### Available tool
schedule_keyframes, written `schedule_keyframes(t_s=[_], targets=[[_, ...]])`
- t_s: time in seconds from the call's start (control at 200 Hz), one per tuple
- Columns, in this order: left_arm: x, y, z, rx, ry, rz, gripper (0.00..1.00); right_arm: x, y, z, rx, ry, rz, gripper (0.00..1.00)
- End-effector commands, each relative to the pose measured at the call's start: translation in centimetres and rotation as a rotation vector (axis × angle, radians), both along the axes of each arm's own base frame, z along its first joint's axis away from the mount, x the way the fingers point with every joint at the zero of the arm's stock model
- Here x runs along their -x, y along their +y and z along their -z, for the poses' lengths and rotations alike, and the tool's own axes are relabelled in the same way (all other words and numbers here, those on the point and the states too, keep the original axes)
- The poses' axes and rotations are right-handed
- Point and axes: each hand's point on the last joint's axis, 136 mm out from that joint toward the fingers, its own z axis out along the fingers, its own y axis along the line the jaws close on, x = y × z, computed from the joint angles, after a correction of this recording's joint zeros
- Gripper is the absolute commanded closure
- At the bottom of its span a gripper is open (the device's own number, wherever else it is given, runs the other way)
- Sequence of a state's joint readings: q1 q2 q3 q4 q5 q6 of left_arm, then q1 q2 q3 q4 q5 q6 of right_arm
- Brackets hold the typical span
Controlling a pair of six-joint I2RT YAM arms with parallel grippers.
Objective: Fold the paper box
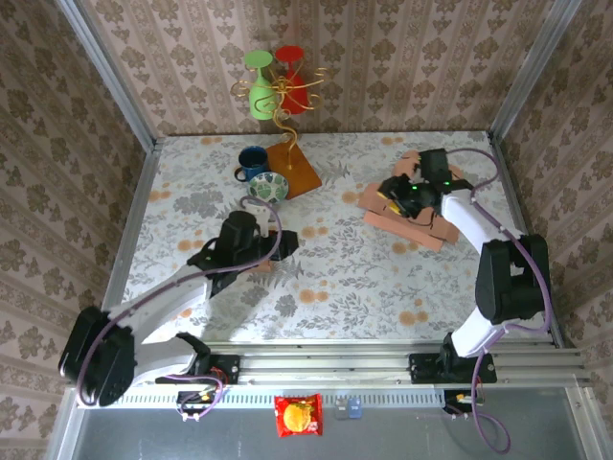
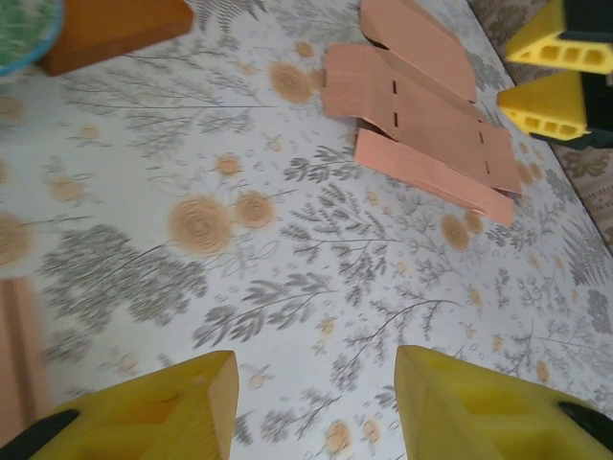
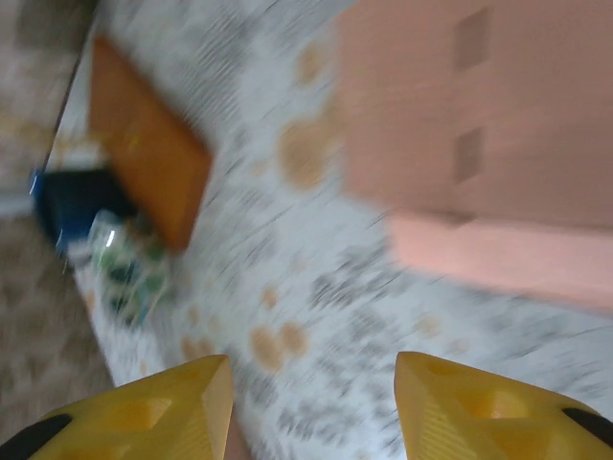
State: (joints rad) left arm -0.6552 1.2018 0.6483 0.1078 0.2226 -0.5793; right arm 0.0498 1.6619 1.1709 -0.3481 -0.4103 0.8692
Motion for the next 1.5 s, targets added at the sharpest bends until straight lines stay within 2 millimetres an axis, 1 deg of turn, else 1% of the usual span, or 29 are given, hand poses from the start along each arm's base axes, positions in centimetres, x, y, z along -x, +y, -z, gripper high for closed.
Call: schedule_keyframes(t_s=[0.0, 0.065, 0.13, 0.2, 0.25, 0.32, 0.39, 0.42, 0.485, 0.615, 0.75, 0.865, 0.93, 1.0, 1.025, 1.065, 1.18, 1.26, 1.37, 1.395, 1.415, 1.43, 1.44, 1.455, 1.495], targets=[[-1.3, -3.3, -2.3, 0.107, -0.009, 0.028, 0.54, 0.0, -3.4, 3.3, -0.047, 0.119, 0.123, 0.51], [-1.6, -4.6, -2.1, 0.132, 0.013, 0.028, 0.54, -1.1, -5.4, 4.2, -0.065, 0.133, 0.179, 0.51], [-1.8, -5.7, -2.1, 0.149, 0.021, 0.029, 0.55, -2.1, -6.6, 5.0, -0.057, 0.151, 0.204, 0.51], [-1.6, -6.6, -2.0, 0.142, 0.026, 0.043, 0.55, -2.6, -7.0, 6.5, -0.046, 0.204, 0.199, 0.51], [-1.6, -6.8, -1.8, 0.134, 0.035, 0.048, 0.55, -2.6, -6.7, 7.8, -0.052, 0.259, 0.178, 0.51], [-1.7, -6.8, -1.6, 0.132, 0.042, 0.038, 0.55, -2.1, -5.6, 9.7, -0.058, 0.332, 0.134, 0.52], [-1.9, -6.3, -1.4, 0.126, 0.050, 0.009, 0.55, -1.6, -3.9, 10.6, -0.049, 0.358, 0.072, 0.52], [-2.0, -6.1, -1.2, 0.127, 0.057, -0.005, 0.55, -0.6, -3.2, 11.2, -0.042, 0.398, 0.044, 0.52], [-2.3, -5.6, -0.9, 0.138, 0.081, -0.039, 0.54, 0.4, -1.4, 11.7, -0.021, 0.418, -0.026, 0.52], [-2.8, -4.7, 0.0, 0.166, 0.149, -0.119, 0.54, 3.3, 1.7, 12.5, 0.019, 0.451, -0.145, 0.52], [-2.9, -4.5, 1.0, 0.202, 0.229, -0.189, 0.53, 6.1, 4.1, 12.6, 0.049, 0.454, -0.243, 0.53], [-2.7, -5.1, 2.2, 0.235, 0.328, -0.241, 0.52, 7.9, 5.3, 11.8, 0.066, 0.427, -0.289, 0.53], [-2.5, -5.5, 3.4, 0.251, 0.406, -0.287, 0.52, 8.5, 5.8, 11.0, 0.063, 0.399, -0.292, 0.53], [-2.2, -5.7, 4.8, 0.285, 0.504, -0.361, 0.52, 8.8, 6.1, 9.8, 0.056, 0.364, -0.287, 0.52], [-2.1, -5.8, 5.2, 0.303, 0.532, -0.384, 0.53, 8.2, 6.3, 9.1, 0.049, 0.323, -0.284, 0.52], [-1.8, -5.9, 5.9, 0.321, 0.575, -0.423, 0.53, 7.9, 6.5, 8.3, 0.045, 0.292, -0.279, 0.51], [-1.9, -6.5, 6.5, 0.380, 0.612, -0.503, 0.53, 7.0, 6.5, 5.5, 0.032, 0.203, -0.249, 0.51], [-2.1, -6.8, 6.9, 0.411, 0.638, -0.546, 0.53, 6.9, 6.4, 3.5, 0.016, 0.142, -0.212, 0.50], [-1.7, -6.7, 8.1, 0.437, 0.673, -0.623, 0.53, 7.7, 5.9, 1.4, -0.028, 0.060, -0.134, 0.50], [-1.6, -6.6, 8.4, 0.438, 0.681, -0.637, 0.53, 7.8, 5.8, 0.6, -0.044, 0.033, -0.112, 0.50], [-1.5, -6.7, 8.5, 0.442, 0.684, -0.641, 0.53, 8.1, 5.6, 0.2, -0.055, 0.018, -0.094, 0.50], [-1.5, -6.6, 8.7, 0.445, 0.685, -0.648, 0.53, 8.4, 5.5, 0.5, -0.059, 0.019, -0.083, 0.49], [-1.4, -6.6, 8.8, 0.446, 0.688, -0.651, 0.53, 8.5, 5.4, -0.3, -0.069, -0.004, -0.073, 0.49], [-1.4, -6.6, 9.0, 0.450, 0.691, -0.657, 0.53, 8.7, 5.4, -0.8, -0.078, -0.022, -0.062, 0.49], [-1.2, -6.6, 9.4, 0.456, 0.704, -0.675, 0.53, 9.3, 5.1, -1.2, -0.099, -0.042, -0.031, 0.49]])
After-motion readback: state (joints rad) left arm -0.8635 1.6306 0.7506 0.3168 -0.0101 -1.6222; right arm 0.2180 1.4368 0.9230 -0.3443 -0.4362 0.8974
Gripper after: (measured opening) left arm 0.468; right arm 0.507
